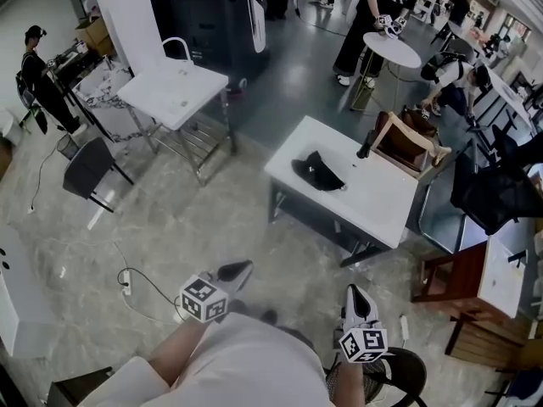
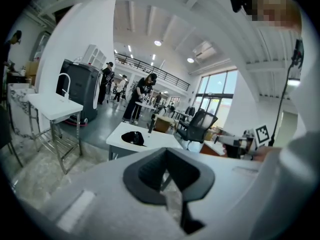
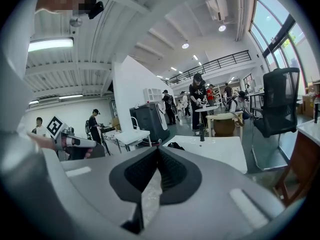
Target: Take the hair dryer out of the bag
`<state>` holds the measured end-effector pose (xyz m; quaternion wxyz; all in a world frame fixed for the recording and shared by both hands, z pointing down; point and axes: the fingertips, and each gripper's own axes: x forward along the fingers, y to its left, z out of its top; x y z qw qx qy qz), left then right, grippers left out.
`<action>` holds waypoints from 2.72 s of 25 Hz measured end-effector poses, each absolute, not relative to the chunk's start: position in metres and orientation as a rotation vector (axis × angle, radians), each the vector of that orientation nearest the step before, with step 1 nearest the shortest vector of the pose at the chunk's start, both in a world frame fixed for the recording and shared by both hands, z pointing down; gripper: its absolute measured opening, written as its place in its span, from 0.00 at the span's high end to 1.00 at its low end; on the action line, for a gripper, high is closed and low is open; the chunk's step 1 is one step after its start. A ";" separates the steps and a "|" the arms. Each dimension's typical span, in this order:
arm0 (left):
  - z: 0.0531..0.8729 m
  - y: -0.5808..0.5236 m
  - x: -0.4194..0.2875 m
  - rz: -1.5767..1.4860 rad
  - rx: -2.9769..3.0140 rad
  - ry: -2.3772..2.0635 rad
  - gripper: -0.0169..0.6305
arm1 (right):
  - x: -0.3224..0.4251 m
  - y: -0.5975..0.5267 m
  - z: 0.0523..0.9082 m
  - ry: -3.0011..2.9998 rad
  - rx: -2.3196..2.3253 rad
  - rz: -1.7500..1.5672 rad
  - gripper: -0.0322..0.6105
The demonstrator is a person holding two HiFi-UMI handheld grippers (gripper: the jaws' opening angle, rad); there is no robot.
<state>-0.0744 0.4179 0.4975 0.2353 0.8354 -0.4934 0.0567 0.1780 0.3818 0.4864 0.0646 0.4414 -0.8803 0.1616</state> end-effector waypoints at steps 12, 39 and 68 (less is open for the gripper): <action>0.495 0.410 -0.067 0.161 2.290 -1.378 0.97 | 0.181 0.375 0.489 -2.678 1.315 0.501 0.94; 0.497 0.191 -0.110 0.237 2.401 -1.100 0.97 | 0.134 0.216 0.484 -2.501 1.575 0.543 0.94; 0.535 0.036 -0.177 0.306 2.391 -0.971 0.98 | 0.060 0.081 0.509 -2.369 1.608 0.579 0.94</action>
